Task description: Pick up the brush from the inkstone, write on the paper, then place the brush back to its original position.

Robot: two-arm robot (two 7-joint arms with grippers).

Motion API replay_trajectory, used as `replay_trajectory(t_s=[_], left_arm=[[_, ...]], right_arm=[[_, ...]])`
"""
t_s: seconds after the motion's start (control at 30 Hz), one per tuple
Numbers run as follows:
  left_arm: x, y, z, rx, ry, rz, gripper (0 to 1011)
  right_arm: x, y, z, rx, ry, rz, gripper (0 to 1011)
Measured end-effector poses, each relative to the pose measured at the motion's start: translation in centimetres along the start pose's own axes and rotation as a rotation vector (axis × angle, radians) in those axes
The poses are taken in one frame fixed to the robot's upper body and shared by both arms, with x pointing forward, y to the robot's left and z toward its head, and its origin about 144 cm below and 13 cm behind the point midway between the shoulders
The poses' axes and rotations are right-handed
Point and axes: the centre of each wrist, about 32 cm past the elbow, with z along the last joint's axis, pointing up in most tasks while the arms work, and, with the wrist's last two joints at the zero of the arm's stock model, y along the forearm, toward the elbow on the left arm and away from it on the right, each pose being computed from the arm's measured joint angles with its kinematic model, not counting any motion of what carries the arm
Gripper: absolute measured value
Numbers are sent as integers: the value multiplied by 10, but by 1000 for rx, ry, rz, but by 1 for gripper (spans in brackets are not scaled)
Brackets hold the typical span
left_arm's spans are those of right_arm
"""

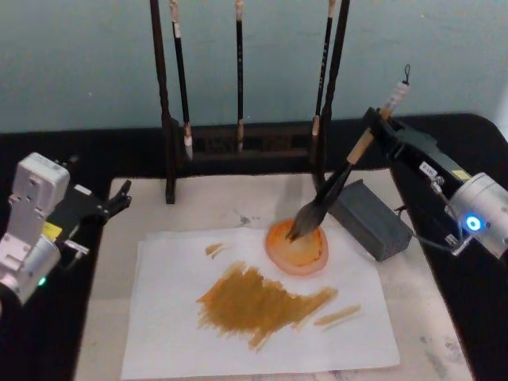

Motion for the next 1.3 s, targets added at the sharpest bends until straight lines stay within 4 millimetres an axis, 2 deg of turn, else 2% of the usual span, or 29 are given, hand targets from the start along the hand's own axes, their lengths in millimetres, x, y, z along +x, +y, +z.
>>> replay_trajectory(t_s=[0.37,0.97,1.3], left_arm=[[0,0,0,0,0,0,1010],[0,0,0,0,0,0,1010],[0,0,0,0,0,0,1010]], right_arm=[[-9,-26,0,4,-148,47,158],[0,-53,2,-24,-345,200,158],[6,-64,6,-56,-369,264,158]])
